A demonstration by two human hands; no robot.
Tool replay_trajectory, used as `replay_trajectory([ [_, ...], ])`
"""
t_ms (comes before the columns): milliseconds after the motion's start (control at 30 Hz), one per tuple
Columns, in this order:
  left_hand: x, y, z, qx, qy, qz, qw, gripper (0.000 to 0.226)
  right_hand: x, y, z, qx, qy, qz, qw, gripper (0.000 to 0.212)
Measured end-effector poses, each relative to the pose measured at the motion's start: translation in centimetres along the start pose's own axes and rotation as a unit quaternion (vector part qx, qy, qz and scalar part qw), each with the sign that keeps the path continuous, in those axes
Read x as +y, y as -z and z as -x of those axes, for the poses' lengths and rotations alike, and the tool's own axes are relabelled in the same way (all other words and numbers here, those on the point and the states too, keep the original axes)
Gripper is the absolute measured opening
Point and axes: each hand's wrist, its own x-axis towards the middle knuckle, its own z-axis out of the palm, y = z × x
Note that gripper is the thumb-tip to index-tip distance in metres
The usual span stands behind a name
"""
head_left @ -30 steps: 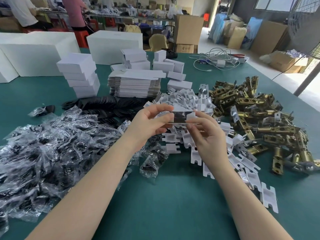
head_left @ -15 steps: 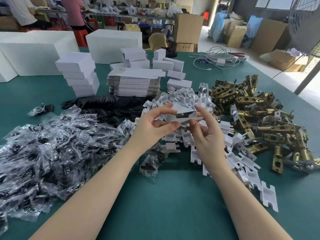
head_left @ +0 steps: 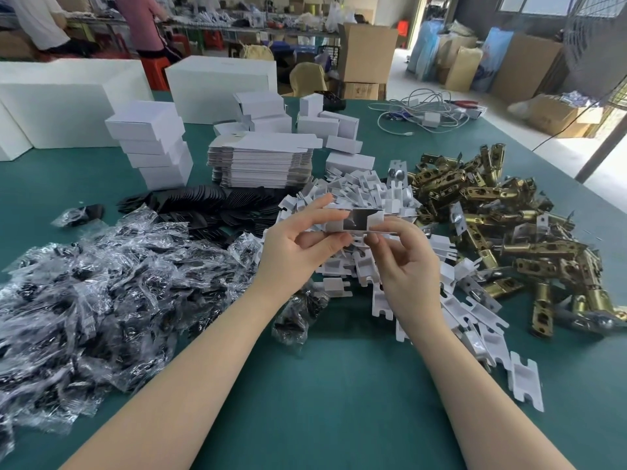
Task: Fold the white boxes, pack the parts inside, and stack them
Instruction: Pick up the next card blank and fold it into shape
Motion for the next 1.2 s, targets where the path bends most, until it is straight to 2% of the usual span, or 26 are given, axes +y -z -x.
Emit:
replay_trajectory([
  [100, -0.5, 0.2, -0.1, -0.015, -0.026, -0.009, 0.999, 0.021, 0.1, 0.0, 0.0, 0.007, 0.015, 0.027, 1.0, 0.013],
  [233, -0.5, 0.2, -0.2, -0.024, -0.046, -0.132, 0.99, 0.011, 0.7, 0.1, 0.0, 0.024, 0.023, 0.057, 0.998, 0.007],
  [300, -0.7, 0.0, -0.1, -0.024, -0.064, -0.146, 0.987, 0.014, 0.7, 0.1, 0.0, 0.03, 0.017, 0.045, 0.998, 0.008],
  [400, -0.9, -0.5, 0.3, -0.009, -0.052, -0.113, 0.992, 0.033, 0.4, 0.0, 0.2, 0.039, -0.03, -0.004, 0.999, 0.005],
  [467, -1.2, -0.6, 0.5, 0.007, -0.038, -0.1, 0.994, 0.043, 0.2, -0.1, 0.2, 0.041, -0.05, -0.017, 0.998, 0.019],
  [533, -1.5, -0.6, 0.7, 0.01, -0.027, -0.11, 0.994, 0.033, 0.3, -0.2, 0.2, 0.025, -0.066, 0.001, 0.997, 0.032],
  [567, -1.7, -0.6, 0.7, 0.011, -0.023, -0.118, 0.993, 0.027, 0.4, -0.3, 0.2, 0.015, -0.079, 0.013, 0.997, 0.031],
  [733, -2.6, -0.5, 0.7, 0.024, 0.031, -0.124, 0.992, 0.01, 0.6, -0.5, 0.2, 0.006, -0.119, 0.032, 0.992, 0.007],
  [800, -2.7, -0.3, 0.6, 0.026, 0.056, -0.123, 0.99, 0.009, 0.2, -0.6, 0.0, 0.006, -0.119, 0.025, 0.992, 0.005],
  [933, -2.0, 0.0, 0.1, 0.052, 0.041, -0.105, 0.992, 0.008, -0.8, -1.3, -1.0, 0.02, -0.11, 0.016, 0.994, 0.012],
  [1000, -1.6, 0.1, -0.2, 0.081, 0.051, -0.06, 0.994, 0.009, -1.3, -2.1, -1.4, 0.023, -0.096, 0.004, 0.995, 0.011],
  [1100, -1.9, 0.2, -0.3, 0.118, 0.087, 0.043, 0.988, 0.022, -1.4, -3.6, -1.8, 0.04, -0.124, -0.033, 0.991, 0.009],
  [1200, -2.6, 0.1, -0.1, 0.14, 0.097, 0.047, 0.984, 0.024, -1.0, -4.8, -1.5, 0.077, -0.148, -0.045, 0.985, 0.011],
])
